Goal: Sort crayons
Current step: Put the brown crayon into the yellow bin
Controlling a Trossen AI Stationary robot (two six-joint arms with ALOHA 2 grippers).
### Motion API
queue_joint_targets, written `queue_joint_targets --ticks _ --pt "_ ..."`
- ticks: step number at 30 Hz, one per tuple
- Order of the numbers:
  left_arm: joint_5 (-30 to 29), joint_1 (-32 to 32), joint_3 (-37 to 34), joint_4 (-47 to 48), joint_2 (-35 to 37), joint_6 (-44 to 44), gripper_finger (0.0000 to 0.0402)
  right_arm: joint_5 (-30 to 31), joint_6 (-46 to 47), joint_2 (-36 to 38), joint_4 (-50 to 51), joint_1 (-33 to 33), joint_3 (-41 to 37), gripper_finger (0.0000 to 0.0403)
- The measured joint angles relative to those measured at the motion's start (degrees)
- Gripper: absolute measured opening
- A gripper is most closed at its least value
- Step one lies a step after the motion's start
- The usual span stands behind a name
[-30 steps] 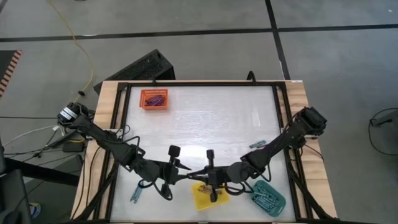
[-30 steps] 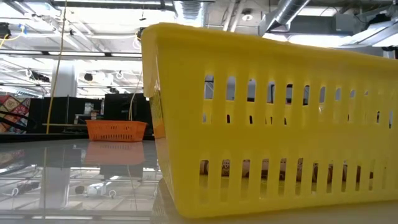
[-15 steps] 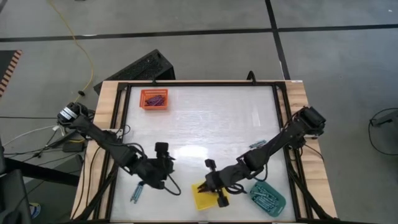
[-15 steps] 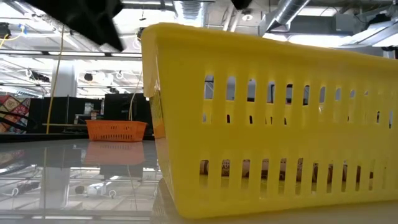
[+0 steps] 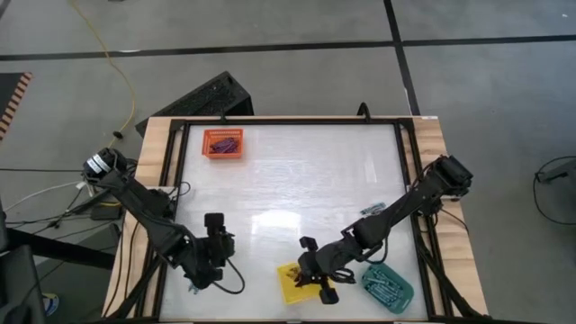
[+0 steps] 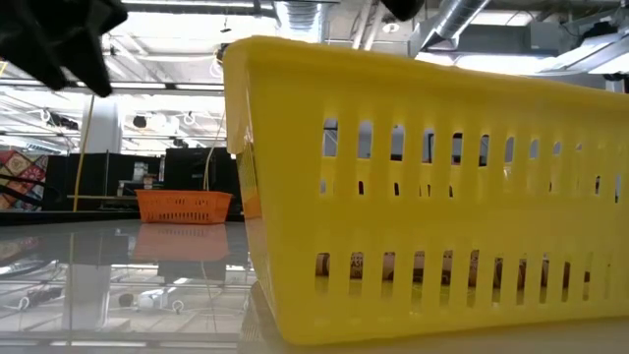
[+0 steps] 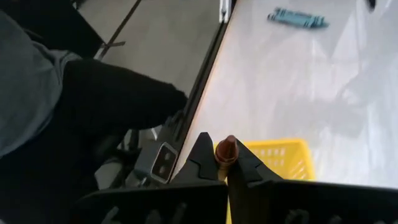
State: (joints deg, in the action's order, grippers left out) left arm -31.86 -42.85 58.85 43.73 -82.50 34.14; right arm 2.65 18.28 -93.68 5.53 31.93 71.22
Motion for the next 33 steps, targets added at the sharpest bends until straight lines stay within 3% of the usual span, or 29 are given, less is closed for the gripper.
queue_joint_targets --ticks 13,20,25,33 --pt "-0.35 -2.86 0.00 1.93 0.00 4.73 0.0208 -6.03 4.73 -6.00 4.22 -0.93 2.31 0.0002" --pt "0.13 -2.85 0.00 1.91 0.00 4.73 0.0208 -7.12 4.50 -10.99 19.76 -1.68 9.59 0.0003" --pt "3.24 -2.86 0.00 1.98 0.00 4.71 0.0208 -6.85 3.03 -13.97 27.90 -2.98 14.04 0.0003" --pt "10.14 -3.95 0.00 6.20 0.00 10.87 0.0208 -8.32 0.71 -17.26 32.39 -3.76 17.44 0.0008"
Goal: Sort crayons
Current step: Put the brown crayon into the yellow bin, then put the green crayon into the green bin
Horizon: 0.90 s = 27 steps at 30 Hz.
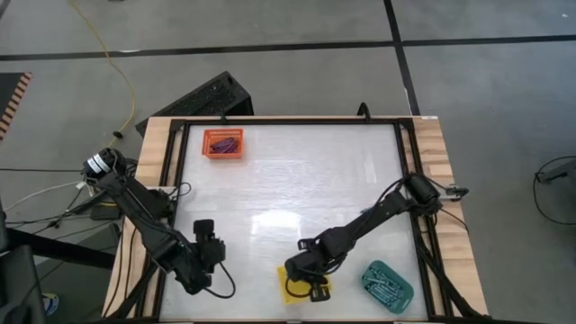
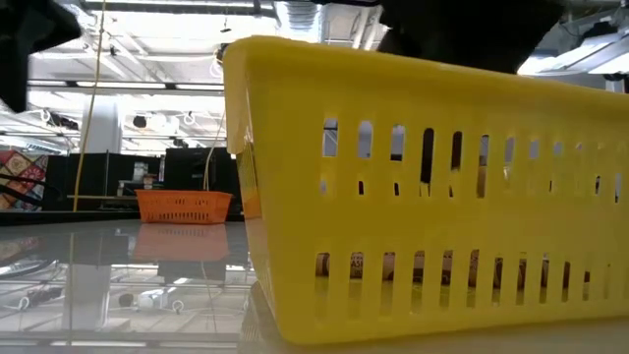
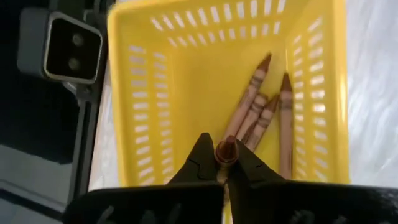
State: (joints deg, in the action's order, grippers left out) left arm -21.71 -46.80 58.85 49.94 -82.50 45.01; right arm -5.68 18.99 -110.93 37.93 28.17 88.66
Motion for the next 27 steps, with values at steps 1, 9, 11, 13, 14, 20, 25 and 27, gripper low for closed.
queue_joint_targets --ticks 1,9,11,13,14,20,25,27 --pt "0.82 -0.26 0.00 0.70 0.00 1.32 0.0208 -0.34 0.02 0.00 0.64 -0.01 0.00 0.0012" --pt "6.95 -3.38 0.00 5.08 0.00 16.20 0.0208 -0.38 0.45 0.03 1.62 -0.05 0.00 0.0070" --pt "8.39 -4.73 0.00 6.18 0.00 20.08 0.0208 -0.39 0.45 0.09 1.52 -0.03 0.00 0.0076" --pt "8.74 -6.23 0.00 6.85 0.00 23.69 0.0208 -0.37 0.31 0.09 1.29 -0.03 0.00 0.0079" --pt "8.78 -6.93 0.00 6.82 0.00 25.27 0.0208 -0.39 0.17 0.09 1.15 -0.03 0.00 0.0080" --pt "8.65 -10.40 -0.09 6.59 0.00 34.52 0.0208 -0.37 -0.01 0.09 0.42 -0.03 0.00 0.0082" --pt "10.92 -12.30 -4.91 1.49 -0.01 42.10 0.0208 -0.36 -0.68 0.11 1.00 0.01 0.53 0.0082" --pt "12.12 -12.82 -7.29 -2.07 -0.13 44.60 0.0208 -0.12 -1.18 0.11 1.01 0.20 1.40 0.0082"
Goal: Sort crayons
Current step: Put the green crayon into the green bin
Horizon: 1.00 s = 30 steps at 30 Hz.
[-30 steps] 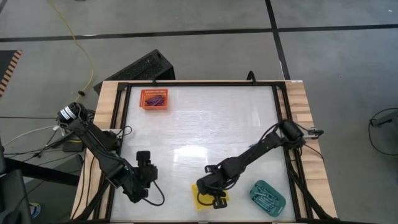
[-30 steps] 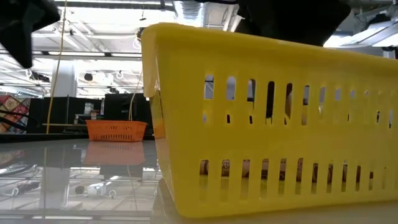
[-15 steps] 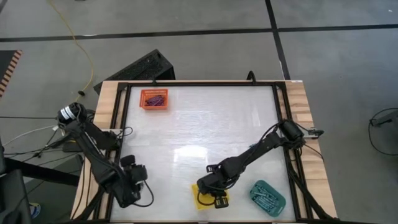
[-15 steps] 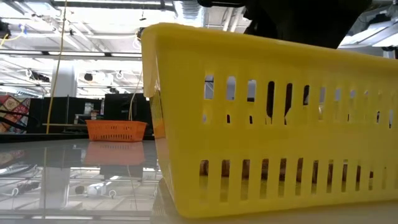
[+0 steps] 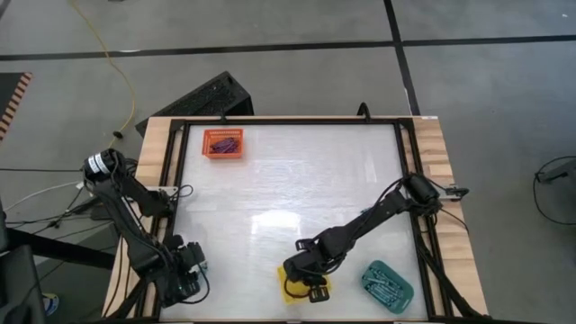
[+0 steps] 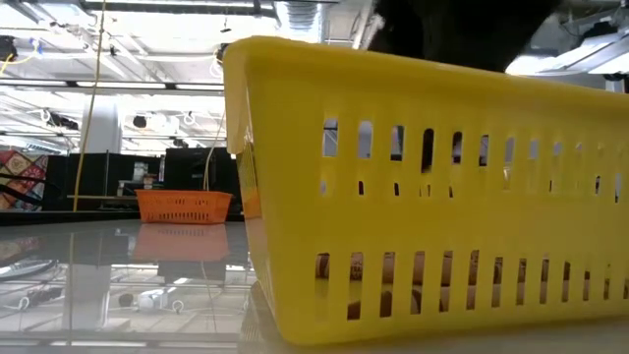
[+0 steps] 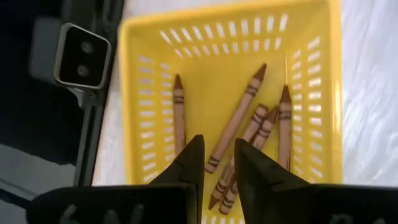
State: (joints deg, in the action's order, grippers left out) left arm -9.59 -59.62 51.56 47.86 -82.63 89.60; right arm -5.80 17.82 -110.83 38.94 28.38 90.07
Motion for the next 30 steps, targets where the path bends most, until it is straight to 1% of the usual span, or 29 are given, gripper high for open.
queue_joint_targets --ticks 3,7,12,15,20,24,26,30 --pt "0.12 -0.85 -1.54 -0.52 0.00 3.91 0.0208 0.89 -1.11 0.00 0.66 0.44 1.76 0.0082" --pt "-1.75 -1.61 -2.53 -1.33 0.00 7.73 0.0208 1.31 -1.87 0.09 1.77 0.88 3.65 0.0082" --pt "-1.34 -1.70 -5.24 -4.92 0.00 9.39 0.0208 2.24 -2.02 0.09 2.12 0.83 4.06 0.0082" --pt "-1.33 -1.70 -6.34 -5.36 0.00 10.51 0.0208 3.01 -1.97 0.09 2.47 0.83 4.06 0.0082" --pt "-1.78 -1.41 -7.53 -6.50 0.00 10.63 0.0208 3.00 -1.96 0.09 2.43 0.86 4.06 0.0082" --pt "-2.85 -0.52 -8.63 -9.38 0.00 9.22 0.0208 3.02 -1.96 0.09 2.43 0.84 4.06 0.0082" --pt "-2.94 -0.05 -8.69 -9.32 -0.45 8.55 0.0208 3.05 -1.92 0.09 2.40 0.84 4.06 0.0082" --pt "0.45 1.06 -8.67 -9.30 -3.64 6.76 0.0208 3.06 -1.82 0.09 2.38 0.86 4.06 0.0082"
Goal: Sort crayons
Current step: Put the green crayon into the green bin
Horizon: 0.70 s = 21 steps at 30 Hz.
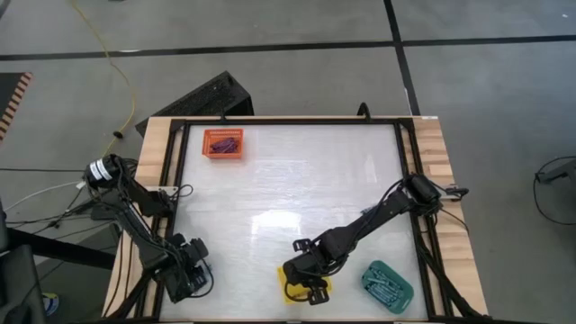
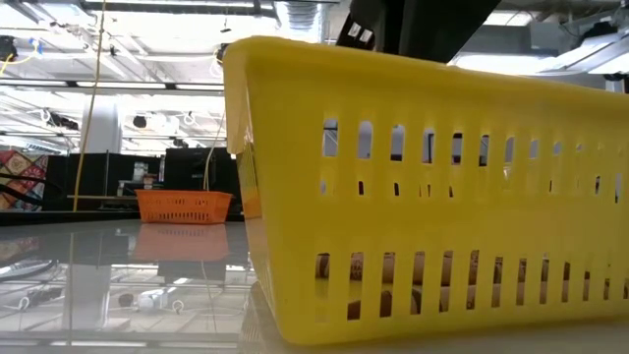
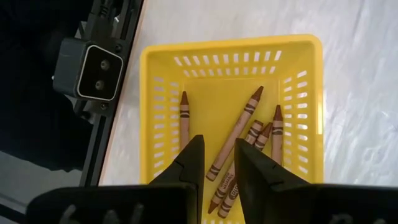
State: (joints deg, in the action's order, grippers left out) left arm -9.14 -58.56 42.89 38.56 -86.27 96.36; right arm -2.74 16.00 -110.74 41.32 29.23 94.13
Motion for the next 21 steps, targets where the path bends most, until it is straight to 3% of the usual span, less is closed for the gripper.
queue_joint_targets --ticks 11,17,21 --pt "1.00 0.43 2.03 3.51 -2.90 -2.24 0.0206 -0.02 -0.01 0.00 -0.07 -0.02 0.00 0.0082" --pt "1.64 -0.30 4.42 11.82 -2.14 -2.87 0.0172 -0.02 0.01 0.00 -0.15 -0.02 0.00 0.0082" --pt "5.93 -1.71 7.21 12.81 -1.54 -9.92 0.0150 -0.05 -0.13 0.00 -0.10 -0.02 0.00 0.0082"
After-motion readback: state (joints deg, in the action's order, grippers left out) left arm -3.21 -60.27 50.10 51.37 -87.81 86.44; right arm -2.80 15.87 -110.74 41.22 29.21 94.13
